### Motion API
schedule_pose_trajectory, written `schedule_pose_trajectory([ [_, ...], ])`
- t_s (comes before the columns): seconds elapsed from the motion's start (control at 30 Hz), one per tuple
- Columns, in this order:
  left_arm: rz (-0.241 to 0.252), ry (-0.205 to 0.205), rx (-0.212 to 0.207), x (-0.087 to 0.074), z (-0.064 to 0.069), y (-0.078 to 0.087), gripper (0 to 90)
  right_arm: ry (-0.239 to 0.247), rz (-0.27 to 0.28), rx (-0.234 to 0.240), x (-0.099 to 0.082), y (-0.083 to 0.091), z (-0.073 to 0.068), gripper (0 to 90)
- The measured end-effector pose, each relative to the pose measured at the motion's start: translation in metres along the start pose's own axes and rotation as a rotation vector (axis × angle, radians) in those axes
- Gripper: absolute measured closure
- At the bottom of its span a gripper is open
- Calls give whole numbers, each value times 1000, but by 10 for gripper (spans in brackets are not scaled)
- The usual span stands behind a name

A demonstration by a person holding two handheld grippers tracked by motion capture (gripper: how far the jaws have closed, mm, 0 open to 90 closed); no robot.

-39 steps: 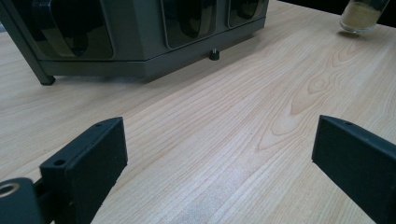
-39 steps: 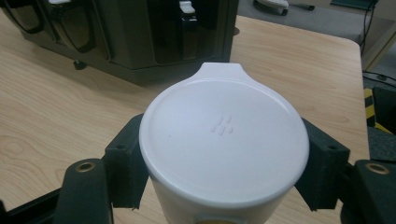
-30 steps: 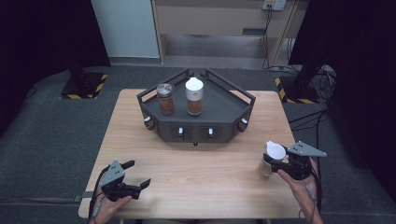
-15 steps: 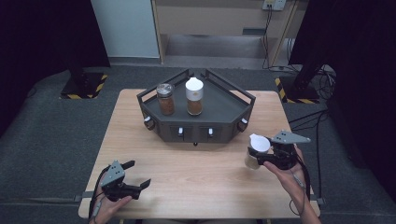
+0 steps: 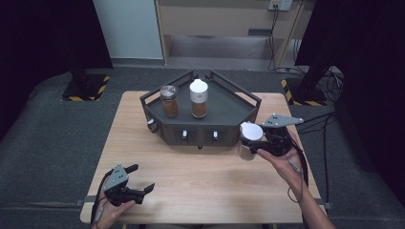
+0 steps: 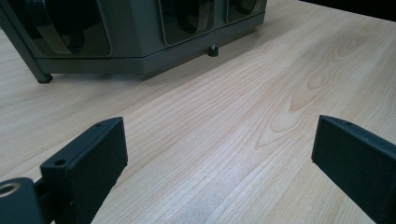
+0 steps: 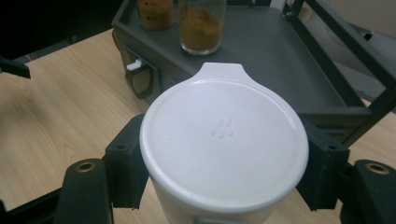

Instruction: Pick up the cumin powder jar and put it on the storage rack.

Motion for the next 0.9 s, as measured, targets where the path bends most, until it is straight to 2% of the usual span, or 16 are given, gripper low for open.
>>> schedule_pose_trajectory([
  [0.27, 0, 1, -3, 0, 0, 0, 25, 18, 1, 4, 37, -8, 3, 309],
  [0.47, 1, 2, -4, 0, -1, 0, 25, 18, 0, 0, 57, -17, 7, 308],
  [0.6, 2, 4, -5, 0, -1, 0, 25, 12, -8, -10, 66, -27, 10, 308],
  [0.77, 2, 6, -5, 0, -1, 0, 25, -10, -15, -19, 70, -38, 16, 309],
  [0.8, 3, 6, -6, 0, -1, 0, 25, -27, -16, -25, 72, -42, 18, 309],
  [0.9, 3, 7, -6, 0, -1, 0, 25, -31, -15, -34, 76, -46, 22, 308],
])
Point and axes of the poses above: each handheld gripper's, and its own axes: y roughly backward along the jaws, x roughly out of its top, z roughly to its right, the point moved 5 cm from there along -y, roughly forward along the jaws, and after that the axes turned 9 degrees about y, right-handed, at the moved point
